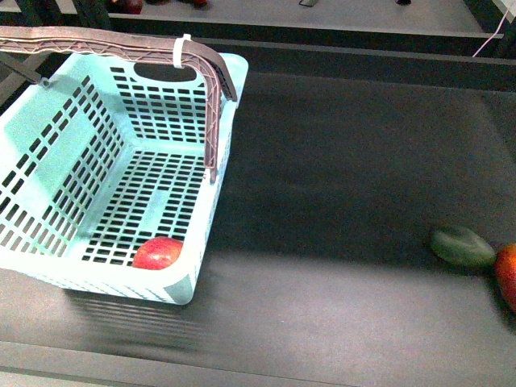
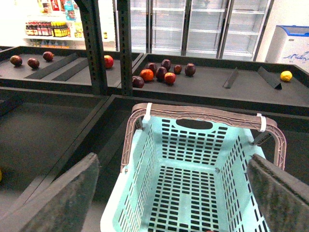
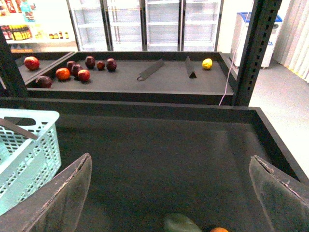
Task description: Pick apple with right arm and hold basket with left
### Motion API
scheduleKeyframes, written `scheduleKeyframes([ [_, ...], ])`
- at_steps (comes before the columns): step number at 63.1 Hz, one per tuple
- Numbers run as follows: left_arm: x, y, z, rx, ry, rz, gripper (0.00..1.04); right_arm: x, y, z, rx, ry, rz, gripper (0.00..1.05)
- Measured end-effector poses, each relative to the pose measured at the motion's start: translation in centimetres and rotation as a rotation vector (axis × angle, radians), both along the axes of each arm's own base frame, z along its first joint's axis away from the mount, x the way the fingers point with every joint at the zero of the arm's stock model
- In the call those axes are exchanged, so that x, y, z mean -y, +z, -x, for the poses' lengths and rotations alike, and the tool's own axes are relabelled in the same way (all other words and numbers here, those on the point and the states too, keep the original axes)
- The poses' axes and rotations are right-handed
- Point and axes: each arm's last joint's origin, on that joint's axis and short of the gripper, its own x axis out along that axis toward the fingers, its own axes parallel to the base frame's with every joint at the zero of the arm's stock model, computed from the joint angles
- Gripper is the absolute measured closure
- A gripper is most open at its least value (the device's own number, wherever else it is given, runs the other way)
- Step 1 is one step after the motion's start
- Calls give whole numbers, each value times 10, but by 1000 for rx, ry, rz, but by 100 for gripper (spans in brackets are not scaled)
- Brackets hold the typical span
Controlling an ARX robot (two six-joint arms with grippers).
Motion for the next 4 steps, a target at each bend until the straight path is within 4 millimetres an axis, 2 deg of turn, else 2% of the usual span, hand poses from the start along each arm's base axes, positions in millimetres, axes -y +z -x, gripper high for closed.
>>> scheduleKeyframes([
  [4, 0, 0, 0, 0, 0, 0, 7, 0, 0, 0, 0, 0, 0, 9],
])
